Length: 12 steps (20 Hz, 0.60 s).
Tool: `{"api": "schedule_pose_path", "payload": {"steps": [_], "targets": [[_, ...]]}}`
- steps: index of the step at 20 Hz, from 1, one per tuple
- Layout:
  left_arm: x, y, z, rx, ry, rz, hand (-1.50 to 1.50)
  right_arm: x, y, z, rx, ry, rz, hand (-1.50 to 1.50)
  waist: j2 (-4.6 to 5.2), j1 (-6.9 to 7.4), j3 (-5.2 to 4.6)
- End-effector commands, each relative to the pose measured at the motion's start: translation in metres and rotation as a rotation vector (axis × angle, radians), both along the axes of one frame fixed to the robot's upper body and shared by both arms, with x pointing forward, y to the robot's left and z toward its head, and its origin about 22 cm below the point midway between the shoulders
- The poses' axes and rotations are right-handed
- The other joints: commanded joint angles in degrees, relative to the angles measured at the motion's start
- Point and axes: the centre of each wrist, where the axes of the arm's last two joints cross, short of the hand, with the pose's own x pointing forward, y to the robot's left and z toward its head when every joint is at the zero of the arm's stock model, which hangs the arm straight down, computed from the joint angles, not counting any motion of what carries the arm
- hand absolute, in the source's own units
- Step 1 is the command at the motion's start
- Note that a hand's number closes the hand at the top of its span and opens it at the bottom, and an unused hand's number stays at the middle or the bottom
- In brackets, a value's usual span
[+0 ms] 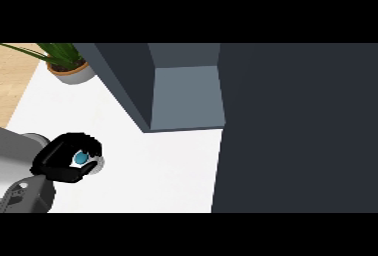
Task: Pick up the bottled water, place it into the cabinet and close the cabinet
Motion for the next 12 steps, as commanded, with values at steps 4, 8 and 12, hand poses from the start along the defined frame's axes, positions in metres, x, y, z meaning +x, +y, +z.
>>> {"api": "schedule_pose_path", "payload": {"steps": [4, 8, 12], "targets": [[-0.004, -0.056, -0.021, 0.061, -0.269, 0.167, 1.50, -0.013, -0.003, 0.010, -0.007, -0.021, -0.046, -1.50, -0.26, 1.43, -0.18], [-0.029, -0.095, -0.041, 0.165, -0.308, 0.512, 1.50, -0.012, -0.004, 0.004, -0.003, 0.002, -0.058, -1.50, -0.88, 2.60, 0.05], [-0.008, -0.129, -0.039, 0.155, -0.403, 0.569, 1.50, -0.020, 0.002, 0.012, 0.005, -0.007, -0.053, -1.50, -0.48, 1.87, -0.02]]}}
